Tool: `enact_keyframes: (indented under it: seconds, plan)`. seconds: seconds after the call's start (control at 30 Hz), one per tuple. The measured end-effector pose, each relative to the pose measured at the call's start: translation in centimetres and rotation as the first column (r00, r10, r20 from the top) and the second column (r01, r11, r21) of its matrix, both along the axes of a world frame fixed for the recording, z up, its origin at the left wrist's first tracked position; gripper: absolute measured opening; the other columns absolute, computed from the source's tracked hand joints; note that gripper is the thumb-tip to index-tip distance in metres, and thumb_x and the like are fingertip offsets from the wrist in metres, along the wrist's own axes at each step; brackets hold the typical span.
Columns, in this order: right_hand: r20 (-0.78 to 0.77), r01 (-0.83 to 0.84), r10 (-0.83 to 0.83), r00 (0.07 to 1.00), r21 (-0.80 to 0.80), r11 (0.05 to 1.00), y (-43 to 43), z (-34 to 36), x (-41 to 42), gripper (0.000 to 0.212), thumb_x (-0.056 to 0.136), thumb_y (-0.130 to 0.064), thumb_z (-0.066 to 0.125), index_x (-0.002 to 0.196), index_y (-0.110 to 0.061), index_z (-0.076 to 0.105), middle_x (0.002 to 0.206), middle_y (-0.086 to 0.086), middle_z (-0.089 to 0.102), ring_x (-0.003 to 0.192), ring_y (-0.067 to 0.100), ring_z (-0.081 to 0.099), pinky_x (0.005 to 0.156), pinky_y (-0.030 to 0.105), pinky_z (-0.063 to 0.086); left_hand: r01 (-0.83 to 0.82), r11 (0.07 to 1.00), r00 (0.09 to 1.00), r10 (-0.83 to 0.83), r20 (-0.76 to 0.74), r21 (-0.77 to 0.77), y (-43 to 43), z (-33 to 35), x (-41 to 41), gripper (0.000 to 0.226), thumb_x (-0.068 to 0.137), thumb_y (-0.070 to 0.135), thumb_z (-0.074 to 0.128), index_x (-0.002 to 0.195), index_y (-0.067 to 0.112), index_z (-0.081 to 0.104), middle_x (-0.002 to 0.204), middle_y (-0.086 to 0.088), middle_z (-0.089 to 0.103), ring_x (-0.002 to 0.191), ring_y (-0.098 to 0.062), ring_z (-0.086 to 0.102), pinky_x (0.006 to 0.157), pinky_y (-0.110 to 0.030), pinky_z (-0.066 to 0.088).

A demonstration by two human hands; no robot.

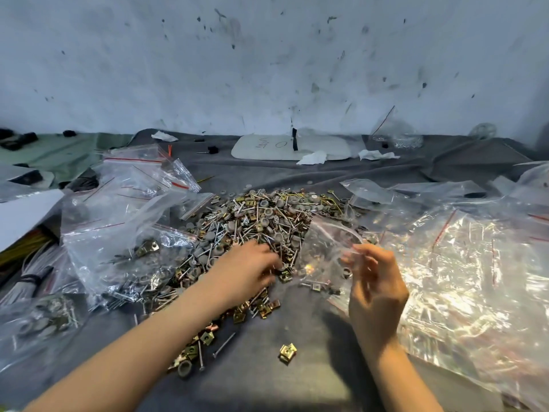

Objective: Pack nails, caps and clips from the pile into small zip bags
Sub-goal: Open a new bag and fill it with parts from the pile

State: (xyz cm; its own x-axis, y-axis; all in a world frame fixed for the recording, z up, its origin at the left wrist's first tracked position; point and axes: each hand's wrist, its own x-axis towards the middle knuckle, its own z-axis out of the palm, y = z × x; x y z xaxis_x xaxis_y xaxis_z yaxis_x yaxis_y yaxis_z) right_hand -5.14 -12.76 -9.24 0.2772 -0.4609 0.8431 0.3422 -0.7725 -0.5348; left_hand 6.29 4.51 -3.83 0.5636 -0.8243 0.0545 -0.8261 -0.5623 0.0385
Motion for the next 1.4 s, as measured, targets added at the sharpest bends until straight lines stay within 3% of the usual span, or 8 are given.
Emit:
enact_keyframes:
  seconds: [0.3,0.53,0.67,0.83,0.97,1.03,1.23,1.4]
  plan:
    - [0.03,0.019,-0.014,0.999,-0.164,0.986,0.6,0.7,-0.7,0.016,0.09,-0.003,0.052,0.106,-0.005,0.053,0.094,0.017,0.064,0.093,0.01,0.058,0.087,0.012,0.047,-0.014,0.996,0.993,0.004,0.117,0.083,-0.2,-1.0,-0.1,0.027,0.094,0.018,0.056,0.12,0.022,0.058,0.118,0.003,0.056,0.112,-0.021,0.052,0.091,-0.036,0.042]
    - [0.002,-0.043,0.045,0.999,-0.23,0.972,1.1,0.3,-0.5,0.024,0.091,-0.001,0.05,0.115,-0.003,0.052,0.105,0.02,0.061,0.103,0.021,0.059,0.094,0.024,0.049,0.017,0.998,0.988,-0.027,0.153,0.068,-0.2,-0.8,0.1,0.038,0.093,0.02,0.056,0.13,0.024,0.049,0.117,0.002,0.056,0.11,-0.019,0.049,0.089,-0.032,0.043]
    - [-0.067,-0.047,0.031,0.997,-0.243,0.969,1.3,0.0,-0.2,0.033,0.09,-0.004,0.052,0.123,0.001,0.05,0.115,0.02,0.058,0.11,0.025,0.058,0.094,0.035,0.051,-0.01,0.981,1.0,0.012,0.004,-0.195,0.4,0.0,0.0,0.029,0.092,0.016,0.058,0.121,0.019,0.058,0.105,0.006,0.062,0.093,-0.01,0.057,0.085,-0.028,0.049]
    - [-0.104,-0.026,-0.005,0.995,-0.295,0.955,1.5,0.2,-0.1,0.036,0.087,-0.011,0.063,0.12,0.0,0.053,0.11,0.014,0.06,0.102,0.02,0.057,0.094,0.024,0.048,-0.327,0.711,0.862,-0.046,-0.504,-0.623,0.4,0.4,-2.0,0.017,0.091,0.005,0.064,0.102,0.018,0.065,0.081,0.005,0.069,0.07,-0.004,0.064,0.068,-0.018,0.053]
    - [-0.155,-0.057,0.016,0.988,-0.264,0.963,1.7,0.4,-0.3,0.036,0.086,-0.015,0.065,0.115,0.004,0.058,0.106,0.012,0.06,0.074,0.003,0.055,0.084,0.004,0.043,-0.624,0.444,0.602,-0.251,-0.758,-0.643,-1.0,-0.8,-4.7,0.017,0.089,-0.007,0.06,0.086,0.009,0.064,0.076,-0.003,0.068,0.068,-0.004,0.065,0.063,-0.016,0.054]
    - [-0.185,-0.08,0.039,0.982,-0.22,0.972,1.7,0.4,-0.3,0.038,0.086,-0.013,0.064,0.118,0.007,0.058,0.106,0.016,0.061,0.066,0.001,0.056,0.078,0.002,0.045,-0.666,0.402,0.548,-0.309,-0.777,-0.629,-1.6,-1.3,-5.6,0.018,0.088,-0.01,0.06,0.084,0.008,0.063,0.073,0.001,0.068,0.07,-0.003,0.065,0.066,-0.016,0.054]
    - [-0.232,-0.093,0.063,0.971,-0.122,0.988,1.8,0.7,-0.4,0.045,0.086,-0.006,0.061,0.127,0.01,0.05,0.112,0.009,0.051,0.069,0.008,0.059,0.079,0.003,0.044,-0.567,0.478,0.661,-0.22,-0.717,-0.67,-1.2,-1.4,-5.4,0.035,0.086,-0.013,0.061,0.092,0.021,0.069,0.083,0.006,0.07,0.08,-0.004,0.067,0.071,-0.014,0.053]
    - [-0.246,-0.082,0.049,0.968,-0.128,0.988,1.7,0.7,-0.1,0.043,0.088,-0.006,0.053,0.127,0.012,0.05,0.108,0.017,0.056,0.067,0.009,0.056,0.077,0.003,0.044,-0.254,0.788,0.949,0.089,-0.303,-0.561,0.3,-1.5,-3.1,0.035,0.088,0.007,0.068,0.119,0.02,0.064,0.117,0.005,0.061,0.109,-0.007,0.055,0.101,-0.02,0.042]
